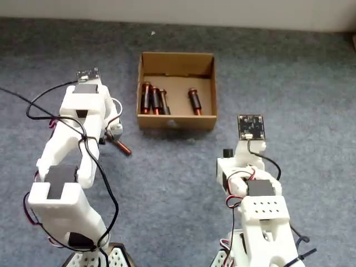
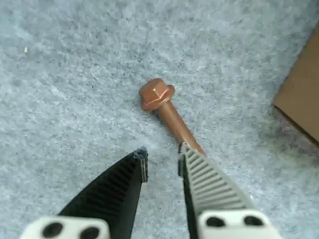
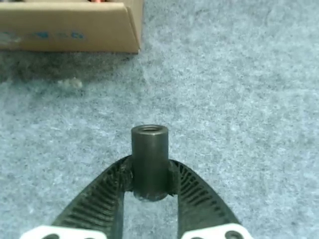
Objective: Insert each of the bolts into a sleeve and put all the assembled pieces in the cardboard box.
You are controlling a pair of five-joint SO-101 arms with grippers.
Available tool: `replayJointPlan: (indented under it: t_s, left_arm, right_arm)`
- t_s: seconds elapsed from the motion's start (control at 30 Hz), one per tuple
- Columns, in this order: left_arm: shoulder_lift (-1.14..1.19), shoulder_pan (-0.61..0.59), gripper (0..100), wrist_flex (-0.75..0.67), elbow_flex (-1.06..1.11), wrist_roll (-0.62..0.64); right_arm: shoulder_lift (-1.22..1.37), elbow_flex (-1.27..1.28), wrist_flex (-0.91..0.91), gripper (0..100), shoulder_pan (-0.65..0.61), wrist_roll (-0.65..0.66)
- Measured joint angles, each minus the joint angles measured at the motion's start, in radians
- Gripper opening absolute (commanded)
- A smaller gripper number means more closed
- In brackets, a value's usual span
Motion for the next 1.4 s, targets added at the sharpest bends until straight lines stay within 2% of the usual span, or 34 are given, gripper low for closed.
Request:
replayJointPlan:
  t_s: [0.33,0.63,1.03,1.13,1.3,1.4]
  left_arm:
    - [0.083,-0.021,22,-0.011,-0.037,0.005]
    - [0.084,-0.037,22,-0.140,-0.038,0.003]
    - [0.216,-0.012,22,-0.112,-0.118,0.003]
    - [0.219,-0.011,17,-0.101,-0.127,0.003]
    - [0.219,-0.003,0,-0.104,-0.138,0.003]
    - [0.222,0.006,1,-0.107,-0.144,0.006]
  right_arm:
    - [0.000,0.000,0.000,0.9,0.000,0.000]
    - [0.000,0.000,0.000,0.9,0.000,0.000]
    - [0.000,0.000,0.000,0.9,0.000,0.000]
    - [0.000,0.000,0.000,0.9,0.000,0.000]
    - [0.000,0.000,0.000,0.9,0.000,0.000]
    - [0.000,0.000,0.000,0.9,0.000,0.000]
